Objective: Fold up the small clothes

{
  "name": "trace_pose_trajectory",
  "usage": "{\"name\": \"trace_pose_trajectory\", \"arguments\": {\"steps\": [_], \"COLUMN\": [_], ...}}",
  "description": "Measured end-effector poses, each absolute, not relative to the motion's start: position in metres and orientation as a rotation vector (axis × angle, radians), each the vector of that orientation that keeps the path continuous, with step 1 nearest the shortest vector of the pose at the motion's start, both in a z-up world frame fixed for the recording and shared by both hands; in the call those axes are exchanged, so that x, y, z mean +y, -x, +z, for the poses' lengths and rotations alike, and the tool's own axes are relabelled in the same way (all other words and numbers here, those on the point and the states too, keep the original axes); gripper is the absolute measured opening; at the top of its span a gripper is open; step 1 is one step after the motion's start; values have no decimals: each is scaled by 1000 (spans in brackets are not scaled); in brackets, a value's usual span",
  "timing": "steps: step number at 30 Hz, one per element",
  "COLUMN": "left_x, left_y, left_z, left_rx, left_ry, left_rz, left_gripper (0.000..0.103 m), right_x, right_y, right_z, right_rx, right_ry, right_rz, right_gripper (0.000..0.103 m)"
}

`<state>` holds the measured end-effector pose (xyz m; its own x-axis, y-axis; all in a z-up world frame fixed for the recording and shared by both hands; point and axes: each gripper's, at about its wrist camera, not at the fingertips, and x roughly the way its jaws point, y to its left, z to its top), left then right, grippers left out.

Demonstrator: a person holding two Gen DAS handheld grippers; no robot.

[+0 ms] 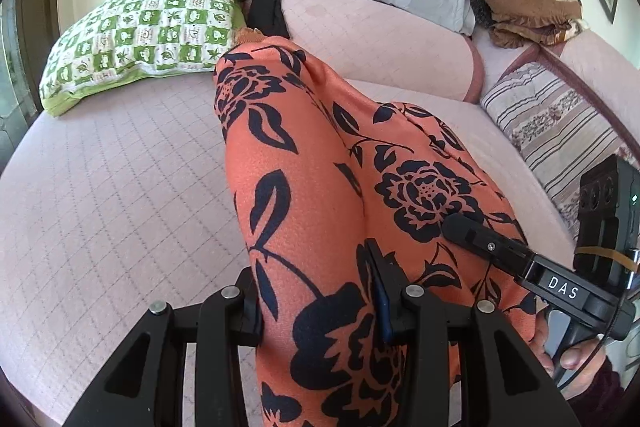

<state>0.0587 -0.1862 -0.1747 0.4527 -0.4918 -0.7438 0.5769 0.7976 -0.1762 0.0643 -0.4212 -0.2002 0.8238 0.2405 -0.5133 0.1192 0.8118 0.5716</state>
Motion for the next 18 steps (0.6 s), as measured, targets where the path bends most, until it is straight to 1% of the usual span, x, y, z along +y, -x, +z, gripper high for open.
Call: {"name": "trace_pose_trajectory", "arguments": {"steps": [5,18], "left_x": [-184,-183], "left_y": [-55,-60], "left_z": [-176,-192], "left_rx": [881,966], "left_ry": [-124,-162], "left_rz": [-647,-639], "left_gripper": [42,42], "right_x": [-414,-406], "right_y": [-62,-66], "right_z": [-202,-224], "right_rx": [615,687], "right_ry": [-618,-640], "right_rz": [59,44], "right_gripper": [43,43]}}
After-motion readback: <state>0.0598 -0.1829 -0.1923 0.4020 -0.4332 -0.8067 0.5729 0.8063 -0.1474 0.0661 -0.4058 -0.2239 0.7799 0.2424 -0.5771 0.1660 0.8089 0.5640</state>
